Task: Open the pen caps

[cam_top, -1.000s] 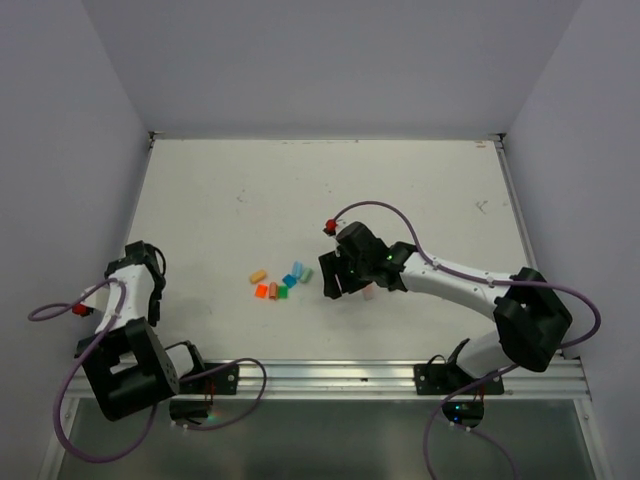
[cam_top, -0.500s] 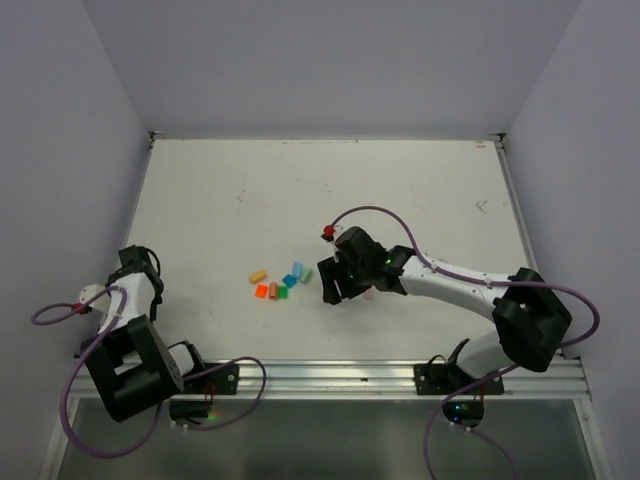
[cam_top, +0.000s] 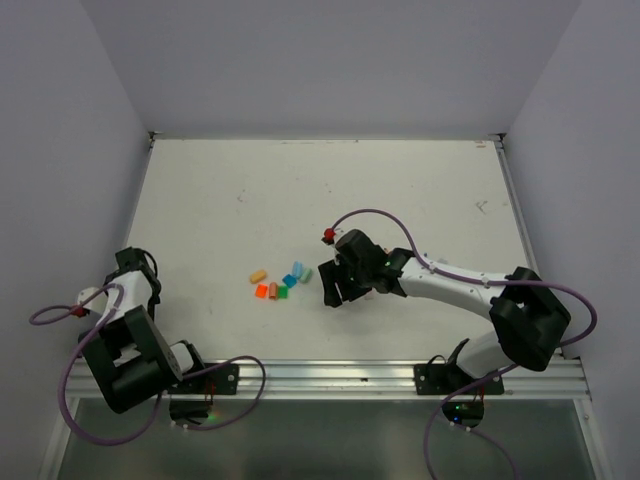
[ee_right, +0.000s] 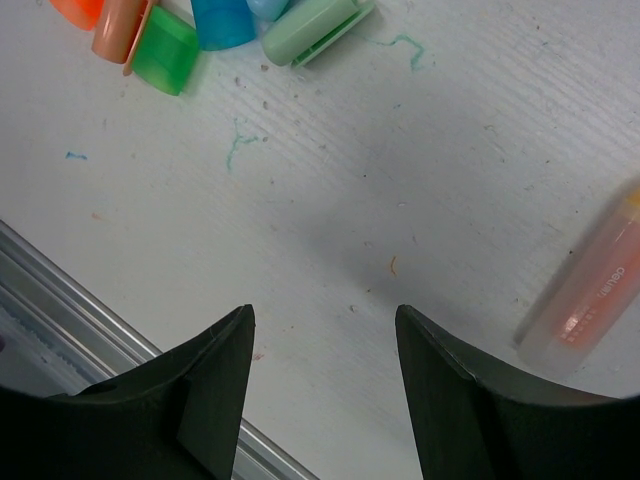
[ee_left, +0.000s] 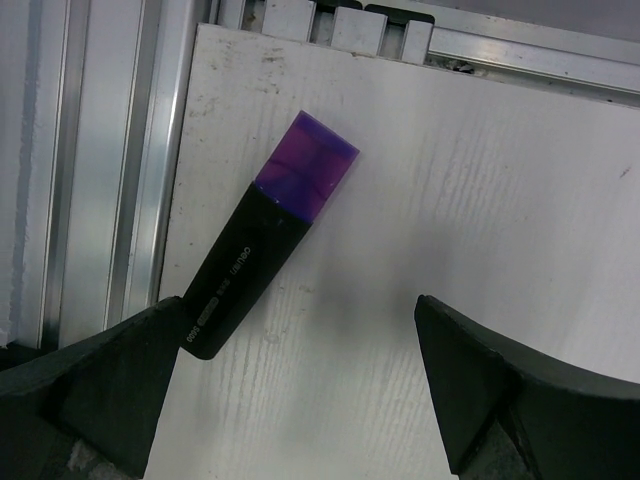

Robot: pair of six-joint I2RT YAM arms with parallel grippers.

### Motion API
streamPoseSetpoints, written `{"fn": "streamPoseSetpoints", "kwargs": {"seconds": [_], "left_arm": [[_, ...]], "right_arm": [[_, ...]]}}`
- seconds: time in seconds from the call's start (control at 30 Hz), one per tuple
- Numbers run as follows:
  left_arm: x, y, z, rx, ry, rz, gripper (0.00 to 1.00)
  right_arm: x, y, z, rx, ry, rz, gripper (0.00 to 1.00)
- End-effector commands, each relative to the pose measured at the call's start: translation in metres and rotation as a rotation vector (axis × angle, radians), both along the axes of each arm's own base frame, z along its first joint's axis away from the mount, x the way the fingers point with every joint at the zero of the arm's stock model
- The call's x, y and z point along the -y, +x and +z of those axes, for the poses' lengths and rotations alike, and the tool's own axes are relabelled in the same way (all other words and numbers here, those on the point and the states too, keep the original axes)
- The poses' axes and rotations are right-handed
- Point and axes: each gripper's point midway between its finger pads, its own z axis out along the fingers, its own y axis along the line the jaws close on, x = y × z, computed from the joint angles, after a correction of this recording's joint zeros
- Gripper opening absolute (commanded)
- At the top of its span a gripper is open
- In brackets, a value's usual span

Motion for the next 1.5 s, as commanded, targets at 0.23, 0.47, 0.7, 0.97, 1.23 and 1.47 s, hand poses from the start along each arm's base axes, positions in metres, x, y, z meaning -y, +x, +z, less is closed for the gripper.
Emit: {"fn": "streamPoseSetpoints", "kwargs": {"seconds": [0.23, 0.47, 0.7, 0.97, 1.23, 1.47], "left_arm": [[-0.017, -0.011, 0.012, -0.021, 0.053, 0.079, 1.00], [-0.014, -0.025, 0.001, -0.073, 0.027, 0.162, 0.99], [-0.019, -0.015, -0.003, -0.014, 0.046, 0.120, 0.93], [-0.025, -0.014, -0.011, -0.002, 0.077, 0.116, 0.92], [-0.028, -0.005, -0.018, 0.008, 0.072, 0.076, 0.86], [-0.024, 0.026, -0.037, 0.098, -0.010, -0.061, 0.73]], "right_arm": [[-0.009, -0.005, 0.009, 0.015, 0.045, 0.042, 0.62], [-0.007, -0.006, 0.010, 0.020, 0.045, 0.037, 0.62], [-0.005, -0.007, 0.015, 0.020, 0.041, 0.037, 0.62], [0.001, -0.005, 0.027, 0.060, 0.050, 0.017, 0.62], [0.006, -0.005, 0.038, 0.084, 0.051, 0.015, 0.62], [0.006, 0.000, 0.051, 0.123, 0.079, -0.008, 0.62]]}}
